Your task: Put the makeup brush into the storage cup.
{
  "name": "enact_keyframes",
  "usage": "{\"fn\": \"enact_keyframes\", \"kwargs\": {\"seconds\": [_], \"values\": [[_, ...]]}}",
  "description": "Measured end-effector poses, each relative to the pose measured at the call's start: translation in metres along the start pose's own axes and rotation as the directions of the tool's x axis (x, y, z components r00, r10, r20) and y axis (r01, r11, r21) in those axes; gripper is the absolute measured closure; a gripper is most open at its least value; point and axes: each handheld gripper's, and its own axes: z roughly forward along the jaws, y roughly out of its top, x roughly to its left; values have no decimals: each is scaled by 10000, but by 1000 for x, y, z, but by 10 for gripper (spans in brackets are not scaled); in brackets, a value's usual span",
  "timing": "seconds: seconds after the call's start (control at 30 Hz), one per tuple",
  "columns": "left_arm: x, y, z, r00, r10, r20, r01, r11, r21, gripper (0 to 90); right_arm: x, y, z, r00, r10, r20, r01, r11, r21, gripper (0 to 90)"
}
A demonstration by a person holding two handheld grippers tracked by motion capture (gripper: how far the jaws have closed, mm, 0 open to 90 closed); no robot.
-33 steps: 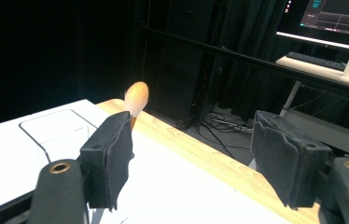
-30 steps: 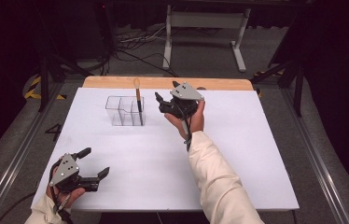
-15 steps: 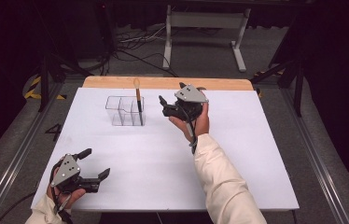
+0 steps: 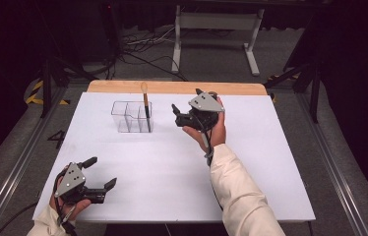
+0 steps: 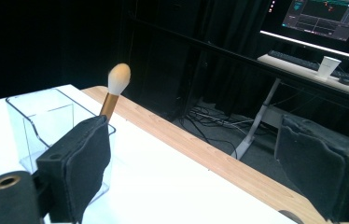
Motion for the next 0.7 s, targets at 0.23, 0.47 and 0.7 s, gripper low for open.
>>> {"fn": "enact_keyframes", "kwargs": {"seconds": [0.23,0.47,0.7], "values": [[-1,-1,1,10000,53,-22,-53,10000,25,63,-2,-3,-9,9999,-165,6,165,9999,6,117],[-1,-1,2,9998,163,-63,-163,9998,70,62,-7,-6,-19,9998,-220,19,220,9998,-15,119],[-3,-1,4,9997,222,-58,-221,9996,162,63,-15,-10,-30,9995,-308,92,307,9995,13,123]]}}
